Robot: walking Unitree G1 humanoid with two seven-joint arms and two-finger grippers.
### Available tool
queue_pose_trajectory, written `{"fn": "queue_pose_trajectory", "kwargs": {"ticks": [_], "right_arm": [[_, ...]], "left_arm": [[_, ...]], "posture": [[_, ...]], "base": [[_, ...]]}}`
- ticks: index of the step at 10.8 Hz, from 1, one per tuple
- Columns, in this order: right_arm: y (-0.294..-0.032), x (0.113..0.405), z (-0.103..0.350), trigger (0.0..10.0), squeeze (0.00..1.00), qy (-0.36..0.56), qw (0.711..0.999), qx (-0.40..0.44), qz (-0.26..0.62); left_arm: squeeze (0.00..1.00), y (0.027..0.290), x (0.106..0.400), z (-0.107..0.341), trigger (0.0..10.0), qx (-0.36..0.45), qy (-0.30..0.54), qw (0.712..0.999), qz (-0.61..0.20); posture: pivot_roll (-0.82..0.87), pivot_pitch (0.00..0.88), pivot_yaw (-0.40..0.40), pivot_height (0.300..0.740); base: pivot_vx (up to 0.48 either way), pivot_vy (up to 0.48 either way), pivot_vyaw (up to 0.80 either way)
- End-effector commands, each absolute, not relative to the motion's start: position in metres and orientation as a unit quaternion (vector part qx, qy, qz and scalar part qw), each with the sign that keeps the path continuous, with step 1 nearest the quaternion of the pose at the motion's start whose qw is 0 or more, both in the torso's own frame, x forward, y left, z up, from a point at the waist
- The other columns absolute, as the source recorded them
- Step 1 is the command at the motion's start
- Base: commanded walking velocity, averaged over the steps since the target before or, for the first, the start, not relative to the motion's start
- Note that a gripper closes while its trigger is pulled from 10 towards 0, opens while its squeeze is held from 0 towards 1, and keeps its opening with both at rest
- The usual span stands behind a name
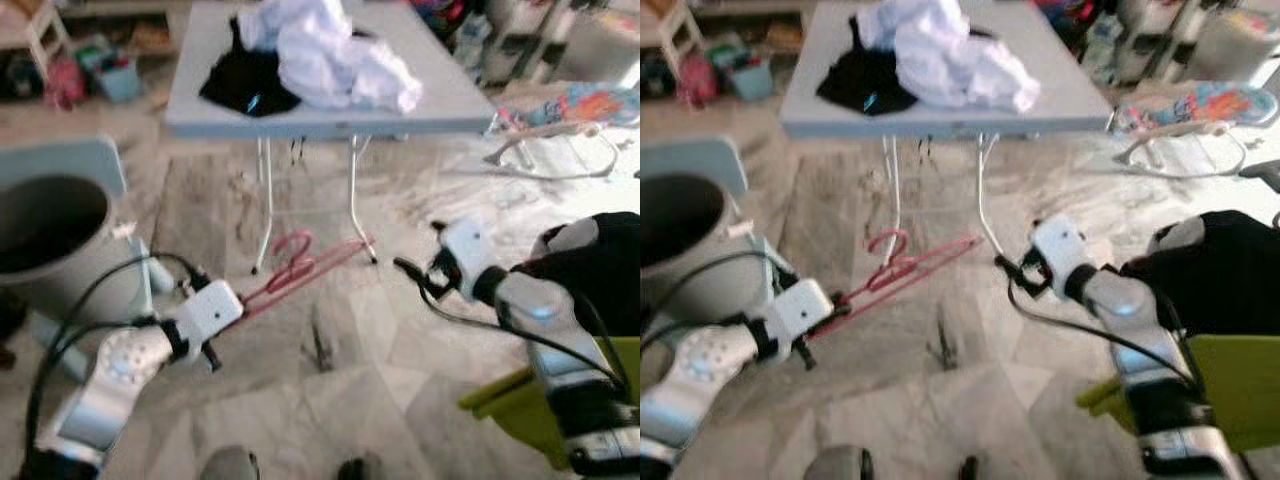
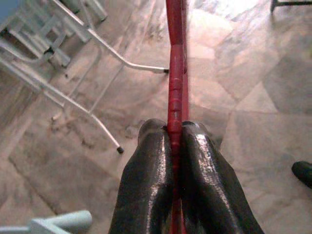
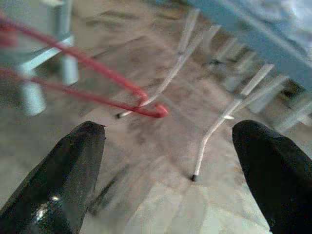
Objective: Hang hanger
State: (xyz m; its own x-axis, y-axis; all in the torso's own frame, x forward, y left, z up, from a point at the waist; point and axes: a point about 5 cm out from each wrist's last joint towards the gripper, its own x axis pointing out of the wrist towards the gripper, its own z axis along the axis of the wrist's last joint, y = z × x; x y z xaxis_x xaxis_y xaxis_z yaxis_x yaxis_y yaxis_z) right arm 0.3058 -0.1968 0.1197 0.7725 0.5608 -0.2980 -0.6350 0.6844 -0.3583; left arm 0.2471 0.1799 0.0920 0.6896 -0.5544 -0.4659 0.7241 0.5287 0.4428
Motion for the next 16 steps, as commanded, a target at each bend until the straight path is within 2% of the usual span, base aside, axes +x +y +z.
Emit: {"fn": "queue_pose_trajectory", "kwargs": {"ticks": [1, 2, 4, 9, 10, 11, 16], "right_arm": [[-0.195, 0.306, 0.123, 10.0, 0.0, 0.081, 0.897, -0.236, 0.364], [-0.192, 0.303, 0.128, 10.0, 0.0, 0.082, 0.871, -0.249, 0.415], [-0.19, 0.301, 0.128, 10.0, 0.0, 0.081, 0.855, -0.267, 0.438], [-0.168, 0.298, 0.124, 10.0, 0.0, 0.084, 0.784, -0.293, 0.541], [-0.165, 0.299, 0.123, 4.4, 0.0, 0.085, 0.77, -0.305, 0.554], [-0.162, 0.301, 0.123, 0.0, 0.0, 0.084, 0.755, -0.32, 0.566], [-0.15, 0.313, 0.12, 0.0, 0.0, 0.095, 0.679, -0.409, 0.602]], "left_arm": [[0.0, 0.179, 0.246, 0.091, 10.0, 0.328, 0.136, 0.849, -0.392], [0.0, 0.175, 0.245, 0.092, 10.0, 0.333, 0.126, 0.84, -0.41], [0.0, 0.167, 0.247, 0.095, 10.0, 0.327, 0.109, 0.836, -0.426], [0.0, 0.143, 0.253, 0.096, 10.0, 0.344, 0.073, 0.803, -0.48], [0.0, 0.137, 0.254, 0.096, 10.0, 0.344, 0.066, 0.8, -0.488], [0.0, 0.132, 0.254, 0.095, 10.0, 0.344, 0.061, 0.796, -0.494], [0.0, 0.126, 0.254, 0.091, 10.0, 0.358, 0.057, 0.784, -0.505]], "posture": [[0.03, 0.073, -0.07, 0.74], [0.03, 0.07, -0.07, 0.74], [0.03, 0.067, -0.07, 0.74], [0.03, 0.057, -0.071, 0.74], [0.03, 0.056, -0.076, 0.74], [0.02, 0.053, -0.08, 0.74], [0.02, 0.055, -0.095, 0.74]], "base": [[0.0, 0.0, 0.0], [0.0, 0.0, 0.0], [0.0, 0.0, 0.0], [0.0, 0.0, 0.0], [0.0, 0.0, 0.0], [0.0, 0.0, 0.0], [0.0, 0.0, 0.0]]}}
